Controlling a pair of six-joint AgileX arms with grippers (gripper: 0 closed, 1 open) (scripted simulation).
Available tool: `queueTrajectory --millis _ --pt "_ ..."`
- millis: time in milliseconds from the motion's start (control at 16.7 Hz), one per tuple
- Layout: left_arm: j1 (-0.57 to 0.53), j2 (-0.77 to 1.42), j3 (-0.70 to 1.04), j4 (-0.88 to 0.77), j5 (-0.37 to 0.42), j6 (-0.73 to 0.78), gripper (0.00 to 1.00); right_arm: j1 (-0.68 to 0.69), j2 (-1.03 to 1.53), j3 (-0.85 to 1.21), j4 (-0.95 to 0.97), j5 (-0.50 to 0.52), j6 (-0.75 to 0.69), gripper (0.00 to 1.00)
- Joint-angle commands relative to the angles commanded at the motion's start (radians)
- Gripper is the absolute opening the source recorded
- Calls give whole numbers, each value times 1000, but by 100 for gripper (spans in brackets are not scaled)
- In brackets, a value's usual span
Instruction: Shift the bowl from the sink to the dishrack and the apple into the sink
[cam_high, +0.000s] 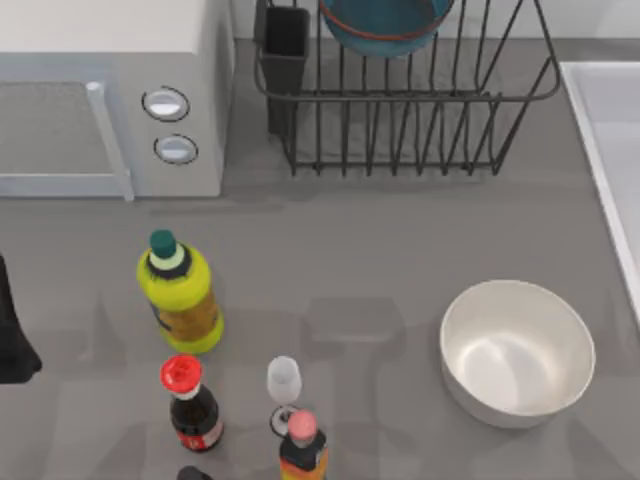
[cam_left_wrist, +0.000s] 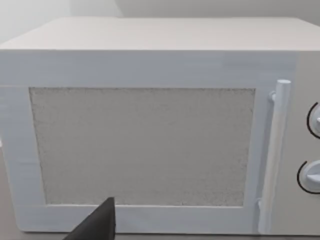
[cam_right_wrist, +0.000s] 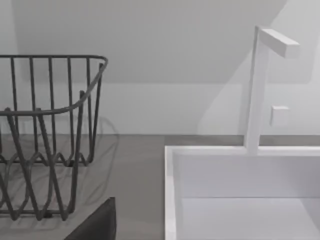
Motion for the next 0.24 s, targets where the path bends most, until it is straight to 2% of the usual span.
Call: queueTrajectory --millis 240 --pt "0 0 0 0 0 0 100 11 -38 -11 -32 11 0 100"
